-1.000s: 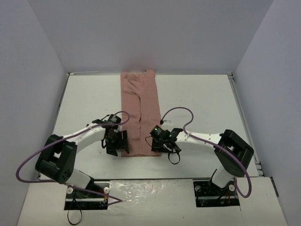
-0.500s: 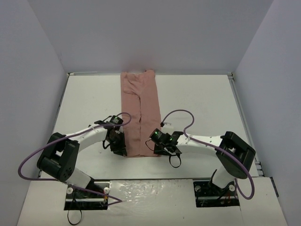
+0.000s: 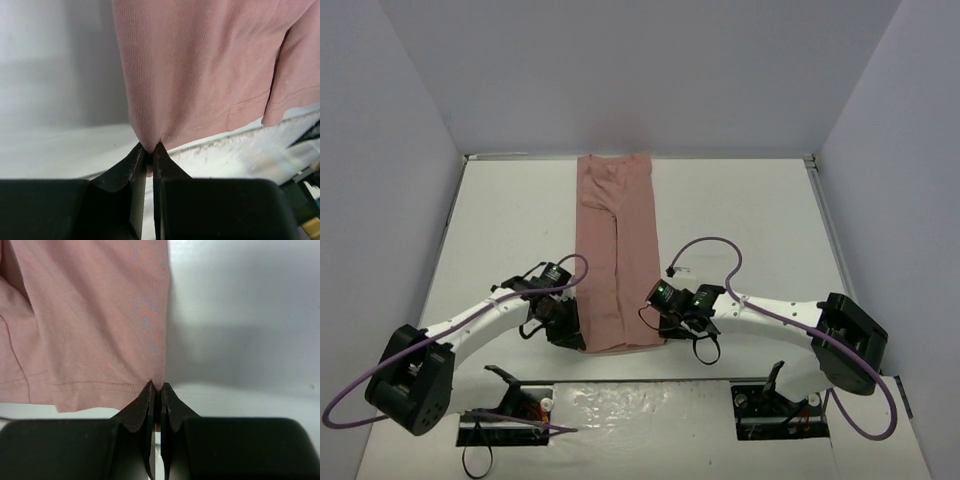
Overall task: Fold and stack the t-shirts
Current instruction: Grab the bottom of the folded rectangular tshirt with both arms, then fold the folded rectangular tshirt in 1/3 of the way
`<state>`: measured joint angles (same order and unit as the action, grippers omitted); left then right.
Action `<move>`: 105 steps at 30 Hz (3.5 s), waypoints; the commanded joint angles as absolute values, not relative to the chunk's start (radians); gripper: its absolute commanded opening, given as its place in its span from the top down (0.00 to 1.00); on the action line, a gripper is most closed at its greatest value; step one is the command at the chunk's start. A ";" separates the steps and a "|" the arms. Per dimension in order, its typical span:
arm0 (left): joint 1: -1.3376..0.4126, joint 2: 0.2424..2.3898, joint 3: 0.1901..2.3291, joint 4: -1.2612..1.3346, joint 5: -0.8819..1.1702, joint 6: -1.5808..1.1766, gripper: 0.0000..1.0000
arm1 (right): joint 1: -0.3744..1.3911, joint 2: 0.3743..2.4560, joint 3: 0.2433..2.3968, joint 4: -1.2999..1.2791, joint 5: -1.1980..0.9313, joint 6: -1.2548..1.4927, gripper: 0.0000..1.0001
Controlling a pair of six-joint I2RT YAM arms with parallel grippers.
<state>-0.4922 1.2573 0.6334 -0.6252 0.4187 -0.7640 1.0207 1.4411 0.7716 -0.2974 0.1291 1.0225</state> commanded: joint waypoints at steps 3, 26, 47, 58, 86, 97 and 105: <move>-0.511 1.072 0.592 -0.797 0.488 -0.864 1.00 | 1.072 1.364 0.756 -0.477 0.100 1.031 1.00; -0.224 1.583 1.368 -0.899 0.341 -0.513 1.00 | 0.720 1.729 1.473 -0.704 0.085 0.528 1.00; -0.151 1.854 1.550 -0.839 0.339 -0.521 1.00 | 0.578 2.077 1.816 -0.708 0.044 0.410 1.00; -0.146 1.938 1.612 -0.826 0.347 -0.510 1.00 | 0.570 2.131 1.842 -0.704 0.087 0.403 1.00; -0.122 2.024 1.674 -0.800 0.342 -0.521 0.99 | 0.530 2.241 1.991 -0.705 0.085 0.408 0.95; -0.110 2.067 1.743 -0.789 0.348 -0.541 0.82 | 0.516 2.302 2.055 -0.706 0.060 0.410 0.81; -0.114 1.990 1.864 -0.790 0.403 -0.563 0.72 | 0.511 2.244 2.172 -0.705 0.045 0.353 0.65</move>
